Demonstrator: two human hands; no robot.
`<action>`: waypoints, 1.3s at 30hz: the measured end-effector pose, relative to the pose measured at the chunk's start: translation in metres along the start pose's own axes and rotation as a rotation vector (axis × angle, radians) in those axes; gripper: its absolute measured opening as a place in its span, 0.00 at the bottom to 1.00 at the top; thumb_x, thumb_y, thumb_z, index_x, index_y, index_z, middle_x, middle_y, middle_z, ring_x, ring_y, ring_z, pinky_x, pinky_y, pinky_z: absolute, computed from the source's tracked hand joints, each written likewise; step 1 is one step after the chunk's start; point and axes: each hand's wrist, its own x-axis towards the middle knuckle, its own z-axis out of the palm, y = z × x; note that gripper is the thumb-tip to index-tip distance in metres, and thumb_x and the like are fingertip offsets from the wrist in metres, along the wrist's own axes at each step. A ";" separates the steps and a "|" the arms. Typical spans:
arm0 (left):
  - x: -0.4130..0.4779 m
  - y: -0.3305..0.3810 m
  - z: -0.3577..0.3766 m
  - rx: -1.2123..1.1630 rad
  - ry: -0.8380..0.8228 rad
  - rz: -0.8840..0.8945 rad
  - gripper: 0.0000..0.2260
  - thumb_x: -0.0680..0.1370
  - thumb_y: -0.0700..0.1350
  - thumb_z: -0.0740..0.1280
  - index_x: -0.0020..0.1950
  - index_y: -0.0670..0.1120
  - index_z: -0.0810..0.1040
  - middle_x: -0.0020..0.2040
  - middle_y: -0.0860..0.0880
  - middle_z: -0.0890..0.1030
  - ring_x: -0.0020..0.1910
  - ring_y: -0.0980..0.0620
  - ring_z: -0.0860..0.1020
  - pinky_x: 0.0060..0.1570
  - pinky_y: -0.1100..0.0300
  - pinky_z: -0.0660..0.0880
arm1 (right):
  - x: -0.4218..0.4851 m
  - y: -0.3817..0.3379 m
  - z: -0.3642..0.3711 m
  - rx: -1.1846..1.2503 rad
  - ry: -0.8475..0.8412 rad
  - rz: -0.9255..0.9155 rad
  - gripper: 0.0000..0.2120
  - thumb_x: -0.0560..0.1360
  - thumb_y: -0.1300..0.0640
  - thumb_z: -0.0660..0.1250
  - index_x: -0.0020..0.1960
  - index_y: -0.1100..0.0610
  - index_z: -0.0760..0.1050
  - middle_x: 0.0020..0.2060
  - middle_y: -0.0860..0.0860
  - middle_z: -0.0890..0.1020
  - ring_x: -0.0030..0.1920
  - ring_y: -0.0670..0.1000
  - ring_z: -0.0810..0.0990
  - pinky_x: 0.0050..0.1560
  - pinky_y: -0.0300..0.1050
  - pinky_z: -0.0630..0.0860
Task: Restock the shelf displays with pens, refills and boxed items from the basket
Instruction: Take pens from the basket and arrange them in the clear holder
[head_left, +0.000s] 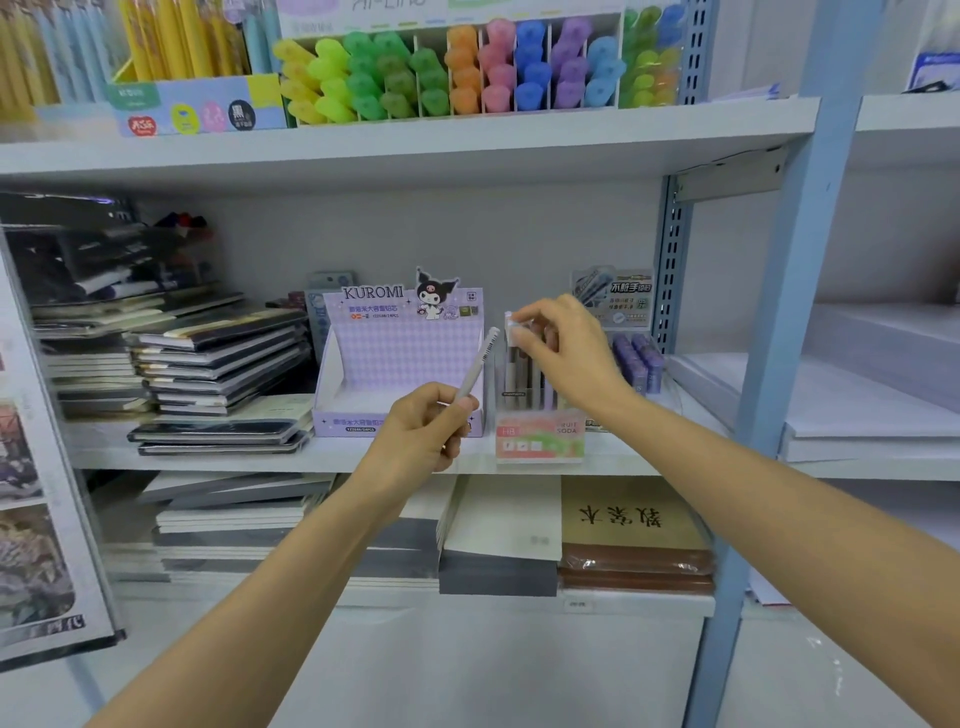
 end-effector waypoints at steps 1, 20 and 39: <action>-0.001 0.001 0.001 0.007 -0.003 0.006 0.08 0.80 0.45 0.65 0.50 0.40 0.77 0.32 0.53 0.74 0.30 0.55 0.70 0.28 0.66 0.67 | -0.002 -0.003 -0.004 0.114 0.000 0.018 0.09 0.79 0.53 0.65 0.57 0.55 0.78 0.47 0.49 0.76 0.39 0.41 0.75 0.42 0.30 0.69; -0.004 0.025 0.025 -0.602 0.098 0.125 0.06 0.72 0.44 0.71 0.47 0.45 0.85 0.47 0.46 0.85 0.48 0.50 0.84 0.48 0.61 0.79 | -0.053 -0.004 -0.043 0.661 -0.458 0.203 0.06 0.74 0.57 0.71 0.50 0.58 0.81 0.41 0.54 0.85 0.39 0.48 0.83 0.41 0.38 0.79; -0.002 -0.004 0.030 0.978 -0.019 0.430 0.34 0.75 0.49 0.72 0.77 0.50 0.60 0.75 0.53 0.65 0.74 0.52 0.61 0.72 0.52 0.60 | -0.010 -0.018 -0.062 0.606 0.249 0.091 0.09 0.82 0.60 0.60 0.54 0.65 0.74 0.41 0.58 0.84 0.40 0.50 0.82 0.44 0.46 0.80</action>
